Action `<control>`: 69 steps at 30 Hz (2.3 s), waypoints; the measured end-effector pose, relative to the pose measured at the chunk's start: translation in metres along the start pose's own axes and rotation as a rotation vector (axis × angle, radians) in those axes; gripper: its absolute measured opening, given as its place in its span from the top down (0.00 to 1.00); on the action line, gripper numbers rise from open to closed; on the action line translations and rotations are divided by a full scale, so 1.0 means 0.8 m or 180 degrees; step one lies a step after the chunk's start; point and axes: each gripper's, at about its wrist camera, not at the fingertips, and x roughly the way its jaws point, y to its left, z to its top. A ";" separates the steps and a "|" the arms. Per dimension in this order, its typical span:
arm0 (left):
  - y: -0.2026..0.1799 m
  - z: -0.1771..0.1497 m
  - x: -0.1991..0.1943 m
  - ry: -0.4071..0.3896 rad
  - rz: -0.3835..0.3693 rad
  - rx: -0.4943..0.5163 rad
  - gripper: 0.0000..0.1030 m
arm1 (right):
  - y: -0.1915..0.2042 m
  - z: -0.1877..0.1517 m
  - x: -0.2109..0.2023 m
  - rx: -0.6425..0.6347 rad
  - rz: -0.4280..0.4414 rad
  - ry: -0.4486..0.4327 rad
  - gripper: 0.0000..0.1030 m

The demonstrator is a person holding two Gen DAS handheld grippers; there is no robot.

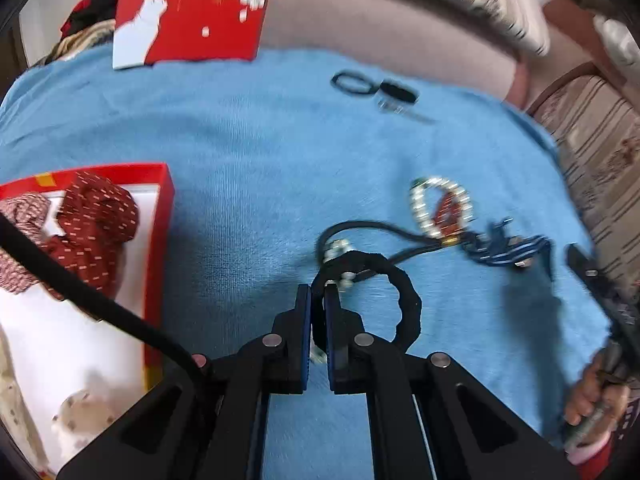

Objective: Organize jewelry

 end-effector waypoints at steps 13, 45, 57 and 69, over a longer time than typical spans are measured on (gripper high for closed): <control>-0.011 -0.047 -0.099 -0.0404 -0.0158 0.0088 0.94 | 0.059 -0.020 0.035 -0.0754 0.0136 0.0321 0.47; 0.040 -0.092 -0.101 -0.0417 -0.0064 -0.0124 0.94 | 0.208 -0.017 0.137 -0.1509 0.0509 0.0962 0.57; 0.054 -0.096 -0.101 -0.0408 -0.0040 -0.0233 0.94 | 0.249 -0.072 0.151 -0.1199 0.0824 0.1266 0.65; 0.083 -0.108 -0.140 -0.0527 -0.0037 -0.0432 0.94 | 0.269 -0.056 0.090 -0.1083 0.0656 0.0977 0.94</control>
